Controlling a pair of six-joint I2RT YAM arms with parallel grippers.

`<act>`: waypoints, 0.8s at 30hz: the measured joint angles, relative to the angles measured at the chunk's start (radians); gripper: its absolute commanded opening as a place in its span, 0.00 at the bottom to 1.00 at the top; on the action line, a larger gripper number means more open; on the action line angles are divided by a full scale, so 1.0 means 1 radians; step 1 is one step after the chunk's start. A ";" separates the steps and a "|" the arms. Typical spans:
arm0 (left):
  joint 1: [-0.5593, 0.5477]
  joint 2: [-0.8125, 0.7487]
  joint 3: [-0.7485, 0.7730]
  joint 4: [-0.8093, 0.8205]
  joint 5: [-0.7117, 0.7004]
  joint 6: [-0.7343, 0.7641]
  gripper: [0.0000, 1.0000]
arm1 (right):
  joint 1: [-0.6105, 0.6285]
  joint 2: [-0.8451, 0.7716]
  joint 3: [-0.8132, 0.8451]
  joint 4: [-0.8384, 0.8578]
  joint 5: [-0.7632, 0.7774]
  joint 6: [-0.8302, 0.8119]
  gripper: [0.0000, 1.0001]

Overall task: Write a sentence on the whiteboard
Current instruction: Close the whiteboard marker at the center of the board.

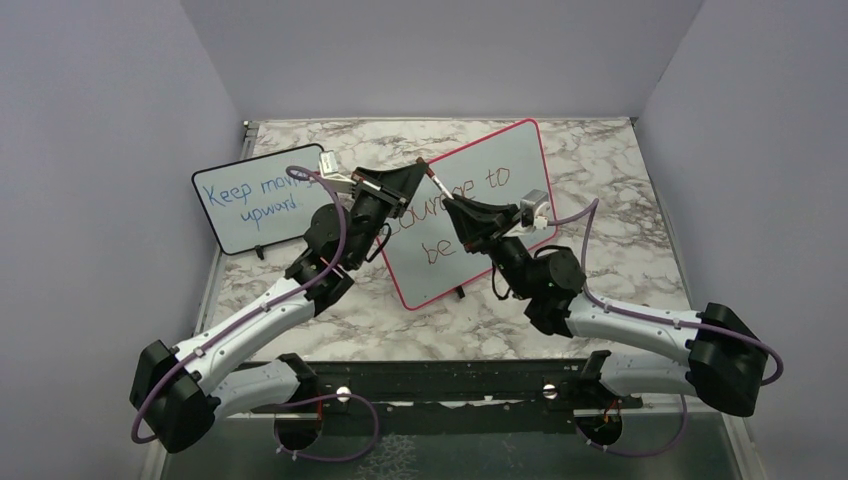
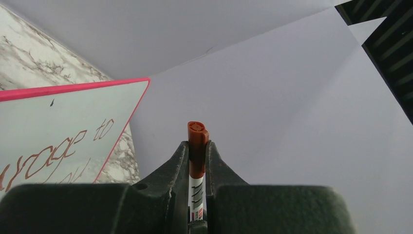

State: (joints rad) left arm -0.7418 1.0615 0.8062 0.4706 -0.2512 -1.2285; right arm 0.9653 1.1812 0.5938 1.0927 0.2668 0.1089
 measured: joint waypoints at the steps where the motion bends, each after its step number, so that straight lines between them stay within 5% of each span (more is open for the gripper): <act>1: -0.005 -0.002 -0.005 0.007 -0.010 0.003 0.00 | 0.002 0.003 -0.001 0.009 0.002 0.005 0.01; 13: -0.039 -0.087 -0.117 0.061 -0.062 0.032 0.01 | 0.017 -0.012 -0.027 -0.008 -0.018 0.065 0.01; 19: -0.075 -0.159 -0.129 -0.037 -0.090 0.101 0.31 | 0.029 -0.098 -0.029 -0.158 -0.029 0.036 0.01; 24: -0.112 -0.243 -0.099 -0.270 -0.127 0.222 0.48 | -0.002 -0.216 -0.028 -0.320 0.147 -0.072 0.01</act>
State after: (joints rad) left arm -0.8536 0.8185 0.7071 0.2001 -0.3782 -1.0069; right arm 0.9630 0.9653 0.5655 0.7723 0.4141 0.0372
